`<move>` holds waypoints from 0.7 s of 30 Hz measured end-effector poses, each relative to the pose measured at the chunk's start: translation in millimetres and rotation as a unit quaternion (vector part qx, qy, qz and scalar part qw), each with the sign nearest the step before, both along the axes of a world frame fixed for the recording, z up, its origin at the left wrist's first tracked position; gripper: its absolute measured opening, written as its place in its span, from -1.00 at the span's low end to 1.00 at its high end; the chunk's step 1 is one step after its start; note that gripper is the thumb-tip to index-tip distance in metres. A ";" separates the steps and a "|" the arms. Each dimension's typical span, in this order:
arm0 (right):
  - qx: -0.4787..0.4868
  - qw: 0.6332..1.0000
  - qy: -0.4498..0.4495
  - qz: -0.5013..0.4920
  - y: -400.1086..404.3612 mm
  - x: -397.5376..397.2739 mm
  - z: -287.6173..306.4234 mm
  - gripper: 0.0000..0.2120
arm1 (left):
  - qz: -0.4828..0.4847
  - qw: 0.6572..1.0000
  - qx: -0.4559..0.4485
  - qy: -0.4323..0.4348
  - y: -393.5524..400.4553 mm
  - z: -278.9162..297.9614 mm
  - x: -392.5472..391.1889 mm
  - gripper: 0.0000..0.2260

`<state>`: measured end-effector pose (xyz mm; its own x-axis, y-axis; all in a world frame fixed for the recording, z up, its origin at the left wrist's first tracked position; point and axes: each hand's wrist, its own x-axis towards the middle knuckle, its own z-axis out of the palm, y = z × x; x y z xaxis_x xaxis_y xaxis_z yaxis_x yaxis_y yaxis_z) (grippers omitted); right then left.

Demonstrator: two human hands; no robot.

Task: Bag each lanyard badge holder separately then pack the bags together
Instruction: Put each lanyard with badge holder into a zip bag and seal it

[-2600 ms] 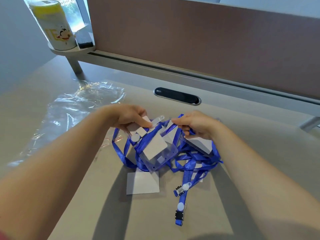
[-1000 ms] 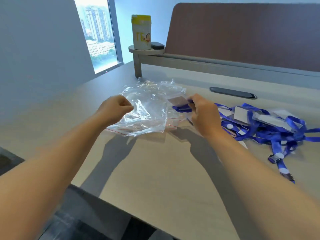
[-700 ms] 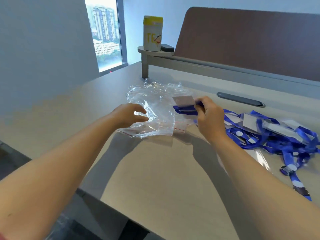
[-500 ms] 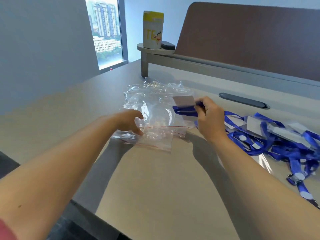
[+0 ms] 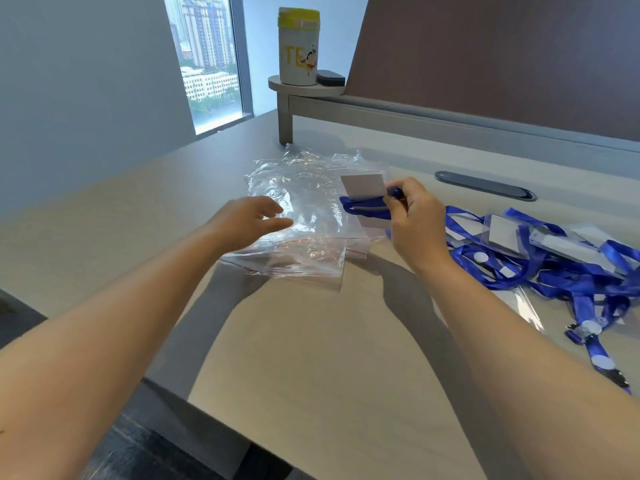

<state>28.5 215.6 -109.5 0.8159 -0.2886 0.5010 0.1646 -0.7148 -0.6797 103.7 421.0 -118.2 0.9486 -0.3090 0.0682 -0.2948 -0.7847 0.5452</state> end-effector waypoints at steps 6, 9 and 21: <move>0.026 0.999 -0.035 0.004 15.1 -18.1 4.4 -0.80 | 0.001 0.992 0.124 0.022 30.4 -3.2 -22.7 -0.54; 0.080 0.996 -0.041 0.025 28.8 -26.4 7.3 -0.80 | 0.034 0.979 0.198 -0.033 41.7 -11.3 -24.4 -0.76; 0.044 0.991 -0.089 0.085 55.1 -30.1 12.9 -0.80 | 0.045 0.994 -0.095 -0.035 9.9 23.0 -28.4 -0.90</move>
